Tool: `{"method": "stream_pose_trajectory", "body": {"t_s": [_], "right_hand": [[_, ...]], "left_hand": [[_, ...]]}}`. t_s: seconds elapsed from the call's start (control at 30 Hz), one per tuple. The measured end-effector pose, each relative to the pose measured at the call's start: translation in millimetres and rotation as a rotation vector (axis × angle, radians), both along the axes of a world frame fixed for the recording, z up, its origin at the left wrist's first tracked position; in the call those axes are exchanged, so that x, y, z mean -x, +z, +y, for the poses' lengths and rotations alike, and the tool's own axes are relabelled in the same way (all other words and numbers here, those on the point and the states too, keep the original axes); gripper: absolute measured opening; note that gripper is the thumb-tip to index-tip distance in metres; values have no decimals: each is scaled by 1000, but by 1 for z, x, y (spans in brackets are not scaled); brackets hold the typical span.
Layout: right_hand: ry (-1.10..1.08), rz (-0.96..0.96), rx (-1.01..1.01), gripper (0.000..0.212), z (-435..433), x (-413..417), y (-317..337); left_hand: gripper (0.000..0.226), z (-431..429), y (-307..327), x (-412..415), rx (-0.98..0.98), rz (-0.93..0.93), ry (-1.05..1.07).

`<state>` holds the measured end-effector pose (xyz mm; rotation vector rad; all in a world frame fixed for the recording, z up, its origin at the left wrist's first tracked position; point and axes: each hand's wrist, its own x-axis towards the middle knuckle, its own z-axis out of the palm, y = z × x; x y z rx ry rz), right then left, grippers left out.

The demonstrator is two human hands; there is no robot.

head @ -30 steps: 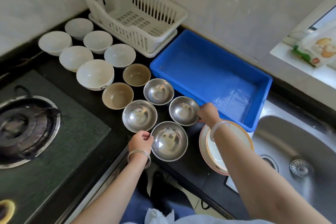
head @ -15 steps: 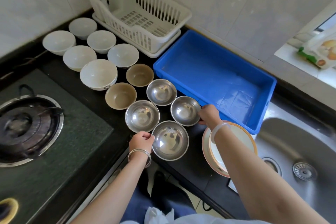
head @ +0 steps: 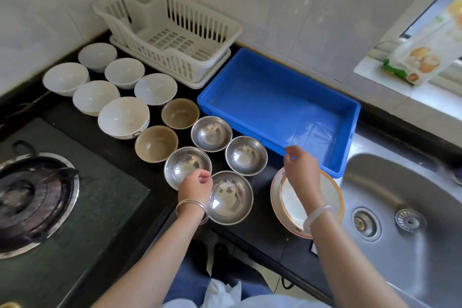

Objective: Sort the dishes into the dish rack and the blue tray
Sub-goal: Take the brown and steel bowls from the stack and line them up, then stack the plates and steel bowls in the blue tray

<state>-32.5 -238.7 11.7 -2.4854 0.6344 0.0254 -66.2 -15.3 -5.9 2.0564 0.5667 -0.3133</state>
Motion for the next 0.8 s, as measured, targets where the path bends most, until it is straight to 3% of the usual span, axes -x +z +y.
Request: {"method": "stream_pose_trajectory", "body": {"t_s": [0.13,0.23,0.33,0.47,0.8], "right_hand": [[-93,-87,94,31,-39,40,1],[-172,-37,123,31,-68,67,-9],[-253,71,28,34,-85,87,-20],[-327,41,-155,34,-87,101,-27],[-487,15,-203,25,-49,122,-30]], "left_hand": [[15,-32,10,-9,35,-72,-147],[22,-63,7,-10,111,-22,-278],[34,-92,1,-7,189,60,-458],[44,-117,-6,1,82,146,-709],[29,-117,-11,-4,29,86,-664]]}}
